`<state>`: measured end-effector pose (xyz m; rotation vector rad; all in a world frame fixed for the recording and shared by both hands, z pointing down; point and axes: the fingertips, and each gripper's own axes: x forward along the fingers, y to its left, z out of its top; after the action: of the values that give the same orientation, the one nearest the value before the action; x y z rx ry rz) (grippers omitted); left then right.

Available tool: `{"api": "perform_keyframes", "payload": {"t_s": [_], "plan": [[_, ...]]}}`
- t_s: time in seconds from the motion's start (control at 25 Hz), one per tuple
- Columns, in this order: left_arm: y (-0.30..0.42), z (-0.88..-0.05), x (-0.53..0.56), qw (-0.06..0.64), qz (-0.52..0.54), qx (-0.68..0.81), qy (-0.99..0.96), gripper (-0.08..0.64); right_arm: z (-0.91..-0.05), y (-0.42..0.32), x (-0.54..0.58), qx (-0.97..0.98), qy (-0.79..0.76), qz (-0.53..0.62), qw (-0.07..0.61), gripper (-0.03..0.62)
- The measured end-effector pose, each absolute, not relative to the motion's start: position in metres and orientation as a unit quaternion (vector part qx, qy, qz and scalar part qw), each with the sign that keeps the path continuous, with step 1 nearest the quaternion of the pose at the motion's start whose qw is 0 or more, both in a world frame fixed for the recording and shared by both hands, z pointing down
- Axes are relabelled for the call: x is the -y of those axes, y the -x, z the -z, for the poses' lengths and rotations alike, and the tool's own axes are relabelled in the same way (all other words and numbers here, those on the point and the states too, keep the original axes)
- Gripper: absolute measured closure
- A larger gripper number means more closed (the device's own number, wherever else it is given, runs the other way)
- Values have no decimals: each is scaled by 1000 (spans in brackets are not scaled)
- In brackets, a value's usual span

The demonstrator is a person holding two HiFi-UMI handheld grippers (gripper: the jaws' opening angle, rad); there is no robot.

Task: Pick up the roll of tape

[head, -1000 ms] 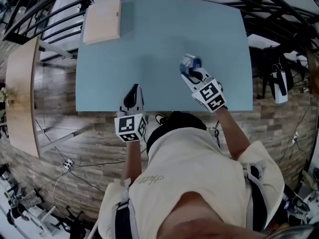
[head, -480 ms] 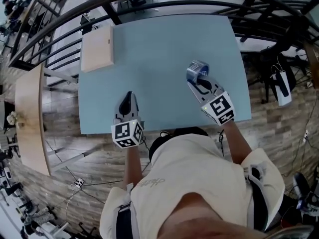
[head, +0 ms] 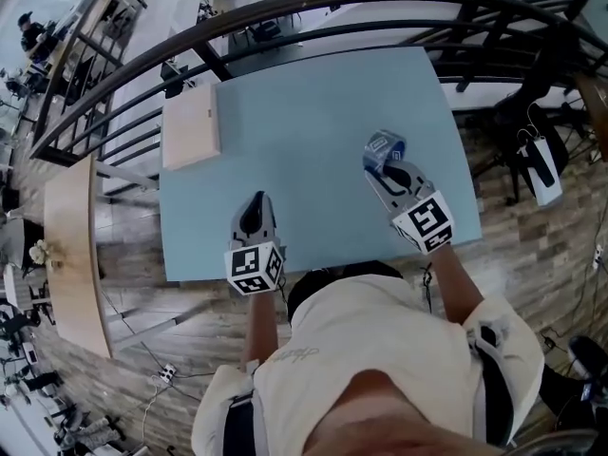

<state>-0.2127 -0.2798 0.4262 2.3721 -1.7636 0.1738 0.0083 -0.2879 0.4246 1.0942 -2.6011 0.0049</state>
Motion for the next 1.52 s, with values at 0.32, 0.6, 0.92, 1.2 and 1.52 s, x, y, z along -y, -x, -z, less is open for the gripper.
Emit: {"api": "perform_keyframes", "payload": {"t_s": [0.32,0.6,0.92,1.2,1.52], "plan": [[205,-404,293,73,-46,557,-826,531,-406,-13,282,895,-426,-2,132,540],[202,-384,297,60,-27,537,-841,531,-395,0,270,895,-433,9,109,540],[219,-366,291,46,-17,533,-845,531,-371,24,265,897,-429,37,97,540],[225,-364,288,39,-10,532,-846,531,-366,26,262,893,-440,32,92,540],[217,-365,282,23,-21,525,-851,531,-367,28,262,894,-437,34,97,540]]}}
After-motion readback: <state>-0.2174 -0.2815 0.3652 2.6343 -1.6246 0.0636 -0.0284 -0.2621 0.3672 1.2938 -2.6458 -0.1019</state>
